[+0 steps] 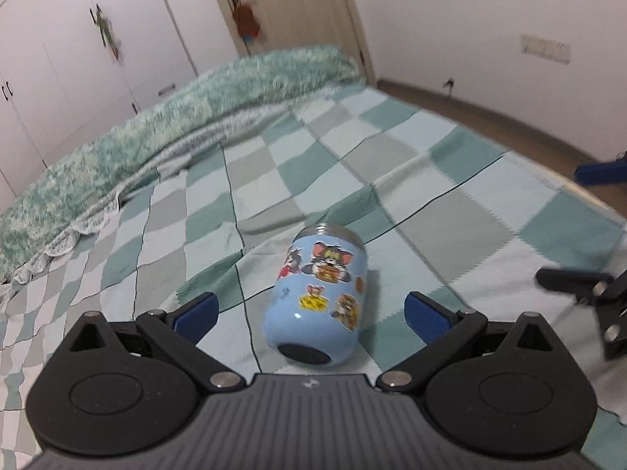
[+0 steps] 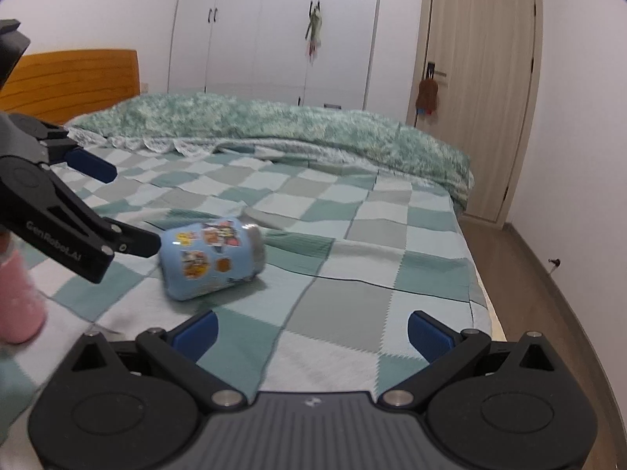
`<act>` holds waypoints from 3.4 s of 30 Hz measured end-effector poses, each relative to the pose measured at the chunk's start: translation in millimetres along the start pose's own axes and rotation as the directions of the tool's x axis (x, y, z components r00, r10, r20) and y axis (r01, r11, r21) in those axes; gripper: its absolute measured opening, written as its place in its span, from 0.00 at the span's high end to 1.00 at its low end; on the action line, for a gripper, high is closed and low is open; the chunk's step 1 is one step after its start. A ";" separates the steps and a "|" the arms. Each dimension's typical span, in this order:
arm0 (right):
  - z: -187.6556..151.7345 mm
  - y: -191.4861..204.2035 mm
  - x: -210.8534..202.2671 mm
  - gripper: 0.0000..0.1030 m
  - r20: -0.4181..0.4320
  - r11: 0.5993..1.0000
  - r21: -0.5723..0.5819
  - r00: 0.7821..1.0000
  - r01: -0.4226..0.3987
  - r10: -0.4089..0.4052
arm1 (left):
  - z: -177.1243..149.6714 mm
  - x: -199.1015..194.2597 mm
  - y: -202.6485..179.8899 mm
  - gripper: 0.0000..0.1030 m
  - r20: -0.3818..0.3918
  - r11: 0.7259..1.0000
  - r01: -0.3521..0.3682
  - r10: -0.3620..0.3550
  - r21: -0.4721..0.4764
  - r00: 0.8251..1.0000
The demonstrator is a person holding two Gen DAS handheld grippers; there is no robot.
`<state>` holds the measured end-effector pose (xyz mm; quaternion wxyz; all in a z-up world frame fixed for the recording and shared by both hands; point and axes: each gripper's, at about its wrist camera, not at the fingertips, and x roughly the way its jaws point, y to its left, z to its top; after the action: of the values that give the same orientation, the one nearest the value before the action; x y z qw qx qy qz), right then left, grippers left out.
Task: Flip cup upright
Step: 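Move the right tool to the lying light-blue sticker cup and grasp it, then lift the light-blue cup with the right tool and rotate it, then turn the light-blue cup upright in the right tool, opening facing up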
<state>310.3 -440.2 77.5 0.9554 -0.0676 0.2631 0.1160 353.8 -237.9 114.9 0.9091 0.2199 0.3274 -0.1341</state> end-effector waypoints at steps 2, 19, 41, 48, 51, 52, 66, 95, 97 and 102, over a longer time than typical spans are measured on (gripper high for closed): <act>7.5 -12.5 18.0 0.00 -0.025 1.000 0.007 1.000 0.000 0.000 | 7.2 18.0 0.2 0.00 -0.028 1.000 -0.016 0.016 0.009 0.999; 10.8 -44.5 118.4 0.00 -0.144 0.998 0.011 0.987 -0.065 0.066 | 7.2 129.3 -11.0 0.17 -0.291 0.998 0.009 0.009 0.062 0.957; -6.4 7.8 -54.0 0.00 -0.120 1.000 -0.027 0.993 0.000 -0.003 | -48.2 -59.6 -55.2 0.17 -0.206 0.995 0.099 -0.092 0.025 0.974; -45.5 35.0 -97.2 0.00 -0.176 0.999 -0.038 0.984 0.003 -0.010 | -101.1 -85.5 -79.7 0.17 -0.254 0.991 0.134 -0.131 -0.003 0.958; -61.0 42.7 -106.5 0.00 -0.200 0.999 -0.032 0.980 0.003 -0.009 | -119.0 -85.6 -86.0 0.17 -0.281 0.989 0.143 -0.144 -0.022 0.949; -65.4 44.6 -108.5 0.00 -0.208 1.000 -0.029 0.978 0.002 -0.008 | -123.9 -85.1 -87.9 0.17 -0.287 0.989 0.148 -0.150 -0.028 0.946; -70.3 59.6 -128.2 0.00 -0.224 1.000 0.004 0.975 0.004 -0.003 | -141.8 -133.9 -60.1 0.00 -0.082 0.986 0.146 -0.153 -0.075 0.985; -35.6 178.6 -16.3 0.00 -0.396 0.875 0.474 0.911 0.099 0.111 | -259.9 -175.8 116.3 0.00 -0.003 0.929 0.049 -0.054 -0.367 0.999; -38.5 183.1 -8.3 0.00 -0.411 0.871 0.478 0.906 0.118 0.102 | -264.3 -172.6 121.1 0.00 -0.007 0.924 0.052 -0.058 -0.379 0.998; -36.0 199.2 1.1 0.04 -0.433 0.915 0.386 0.899 0.114 0.071 | -271.9 -168.6 128.6 0.00 -0.002 0.915 0.059 -0.065 -0.400 0.998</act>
<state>242.5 -254.8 32.6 0.8660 0.1028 0.4883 0.0307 131.3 23.0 78.0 0.9276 0.0204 0.3617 -0.0917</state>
